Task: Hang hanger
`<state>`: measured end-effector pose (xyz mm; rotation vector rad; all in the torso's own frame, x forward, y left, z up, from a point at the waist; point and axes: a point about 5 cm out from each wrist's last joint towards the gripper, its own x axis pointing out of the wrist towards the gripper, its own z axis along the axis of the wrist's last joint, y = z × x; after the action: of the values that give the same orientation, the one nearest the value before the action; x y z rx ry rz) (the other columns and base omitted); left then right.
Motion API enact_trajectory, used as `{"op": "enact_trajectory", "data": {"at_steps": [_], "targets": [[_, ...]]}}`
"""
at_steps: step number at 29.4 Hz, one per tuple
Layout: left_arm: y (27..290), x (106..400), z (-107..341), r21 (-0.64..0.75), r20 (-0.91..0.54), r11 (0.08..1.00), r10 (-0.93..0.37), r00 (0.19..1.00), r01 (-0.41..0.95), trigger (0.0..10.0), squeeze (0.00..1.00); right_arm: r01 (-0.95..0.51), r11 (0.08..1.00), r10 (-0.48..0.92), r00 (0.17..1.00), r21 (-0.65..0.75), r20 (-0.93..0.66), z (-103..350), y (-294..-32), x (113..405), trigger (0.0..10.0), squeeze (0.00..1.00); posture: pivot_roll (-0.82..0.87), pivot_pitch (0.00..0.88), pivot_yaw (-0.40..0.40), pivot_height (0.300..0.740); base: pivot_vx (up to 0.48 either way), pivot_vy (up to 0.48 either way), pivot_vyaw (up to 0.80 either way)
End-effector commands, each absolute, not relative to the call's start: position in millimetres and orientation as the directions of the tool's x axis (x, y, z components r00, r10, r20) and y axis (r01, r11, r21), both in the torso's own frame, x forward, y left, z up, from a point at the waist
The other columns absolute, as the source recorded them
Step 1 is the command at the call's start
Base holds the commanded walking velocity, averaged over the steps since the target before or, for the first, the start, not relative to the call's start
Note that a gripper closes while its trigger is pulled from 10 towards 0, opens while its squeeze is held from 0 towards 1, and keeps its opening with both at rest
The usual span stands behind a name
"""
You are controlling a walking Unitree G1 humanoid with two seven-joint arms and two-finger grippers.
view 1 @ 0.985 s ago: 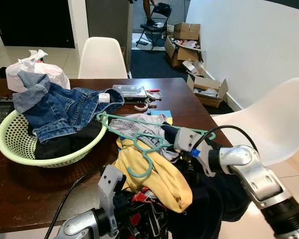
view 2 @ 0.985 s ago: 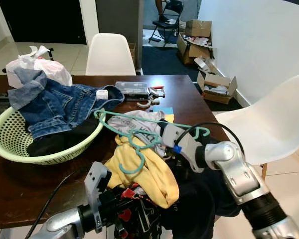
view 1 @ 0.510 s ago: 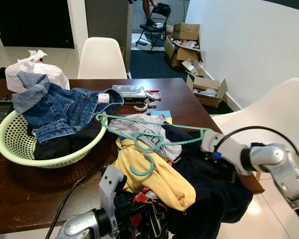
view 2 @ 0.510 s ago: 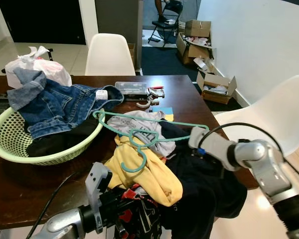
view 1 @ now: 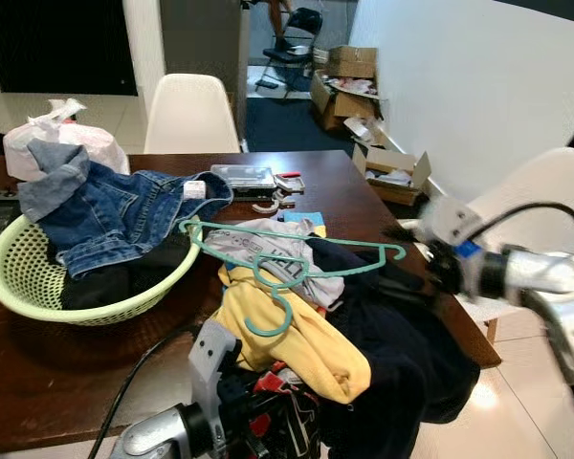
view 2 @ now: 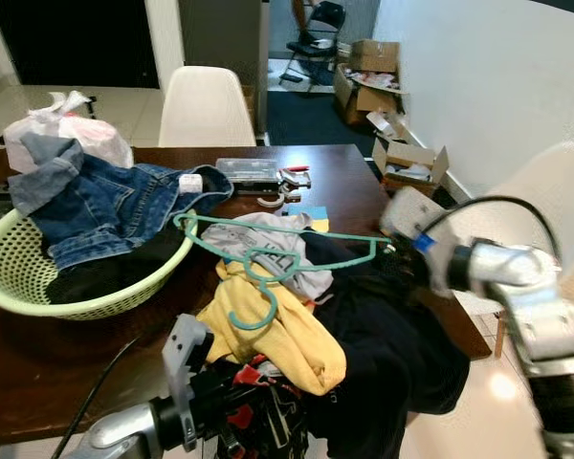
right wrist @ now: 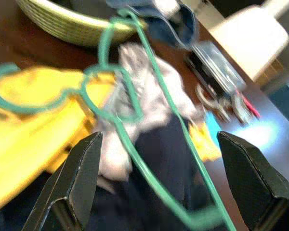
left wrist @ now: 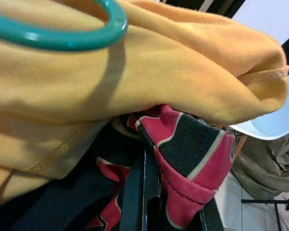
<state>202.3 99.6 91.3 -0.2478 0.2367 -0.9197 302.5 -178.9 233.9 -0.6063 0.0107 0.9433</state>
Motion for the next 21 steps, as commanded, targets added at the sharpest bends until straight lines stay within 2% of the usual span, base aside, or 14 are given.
{"op": "enact_trajectory", "data": {"at_steps": [1, 2, 3, 5, 6, 7, 10, 11, 14, 16, 19, 20, 21], "targets": [[98, 201, 90, -0.302, -0.098, 0.571, -0.815, 0.571, 0.763, 10.0, 0.0, -0.747, 0.422, 0.754, 0.603, -0.514, -0.259, 231, -165, 305, 10.0, 0.0, 0.1, 0.0, -0.083, 0.74, 0.0, 0.0, 0.0], [98, 201, 90, -0.302, -0.098, 0.571, -0.815, 0.571, 0.763, 10.0, 0.0, -0.747, 0.422, 0.754, 0.603, -0.514, -0.259, 231, -165, 305, 10.0, 0.0, 0.1, 0.0, -0.083, 0.74, 0.0, 0.0, 0.0], [98, 201, 89, -0.302, -0.101, 0.57, -0.816, 0.569, 0.764, 10.0, 0.0, -0.729, 0.415, 0.749, 0.613, -0.544, -0.25, 226, -148, 309, 10.0, 0.0, 0.1, 0.0, -0.082, 0.74, 0.0, 0.0, 0.0], [98, 201, 89, -0.302, -0.101, 0.57, -0.816, 0.569, 0.764, 10.0, 0.0, -0.729, 0.415, 0.749, 0.613, -0.544, -0.25, 226, -148, 309, 10.0, 0.0, 0.1, 0.0, -0.082, 0.74, 0.0, 0.0, 0.0], [97, 201, 89, -0.302, -0.1, 0.568, -0.817, 0.567, 0.765, 10.0, 0.0, -0.712, 0.424, 0.747, 0.624, -0.559, -0.228, 224, -135, 313, 10.0, 0.0, 0.1, 0.0, -0.083, 0.74, 0.0, 0.0, 0.0], [97, 201, 89, -0.302, -0.1, 0.568, -0.817, 0.567, 0.765, 10.0, 0.0, -0.712, 0.424, 0.747, 0.624, -0.559, -0.228, 224, -135, 313, 10.0, 0.0, 0.1, 0.0, -0.083, 0.74, 0.0, 0.0, 0.0], [96, 201, 90, -0.302, -0.096, 0.567, -0.818, 0.567, 0.767, 10.0, 0.0, -0.642, 0.442, 0.707, 0.679, -0.626, -0.197, 225, -120, 326, 10.0, 0.0, 0.1, 0.0, -0.089, 0.74, 0.0, 0.0, 0.0], [96, 202, 91, -0.302, -0.094, 0.567, -0.818, 0.568, 0.766, 10.0, 0.0, -0.627, 0.42, 0.695, 0.687, -0.656, -0.211, 223, -117, 329, 10.0, 0.0, 0.1, 0.0, -0.089, 0.74, 0.0, 0.0, 0.0], [96, 202, 91, -0.302, -0.094, 0.567, -0.818, 0.568, 0.766, 10.0, 0.0, -0.627, 0.42, 0.695, 0.687, -0.656, -0.211, 223, -117, 329, 10.0, 0.0, 0.1, 0.0, -0.089, 0.74, 0.0, 0.0, 0.0], [96, 201, 91, -0.303, -0.09, 0.568, -0.816, 0.57, 0.765, 10.0, 0.0, -0.624, 0.352, 0.681, 0.682, -0.697, -0.267, 216, -117, 331, 10.0, 0.0, 0.11, 0.0, -0.094, 0.74, 0.0, 0.0, 0.0], [96, 201, 91, -0.303, -0.09, 0.568, -0.816, 0.57, 0.765, 10.0, 0.0, -0.624, 0.352, 0.681, 0.682, -0.697, -0.267, 216, -117, 331, 10.0, 0.0, 0.11, 0.0, -0.094, 0.74, 0.0, 0.0, 0.0], [96, 201, 91, -0.304, -0.089, 0.568, -0.816, 0.571, 0.764, 10.0, 0.0, -0.642, 0.307, 0.682, 0.663, -0.702, -0.309, 212, -119, 330, 10.0, 0.0, 0.11, 0.0, -0.094, 0.74, 0.0, 0.0, 0.0], [96, 201, 91, -0.304, -0.089, 0.568, -0.816, 0.571, 0.764, 10.0, 0.0, -0.642, 0.307, 0.682, 0.663, -0.702, -0.309, 212, -119, 330, 10.0, 0.0, 0.11, 0.0, -0.094, 0.74, 0.0, 0.0, 0.0]]}}
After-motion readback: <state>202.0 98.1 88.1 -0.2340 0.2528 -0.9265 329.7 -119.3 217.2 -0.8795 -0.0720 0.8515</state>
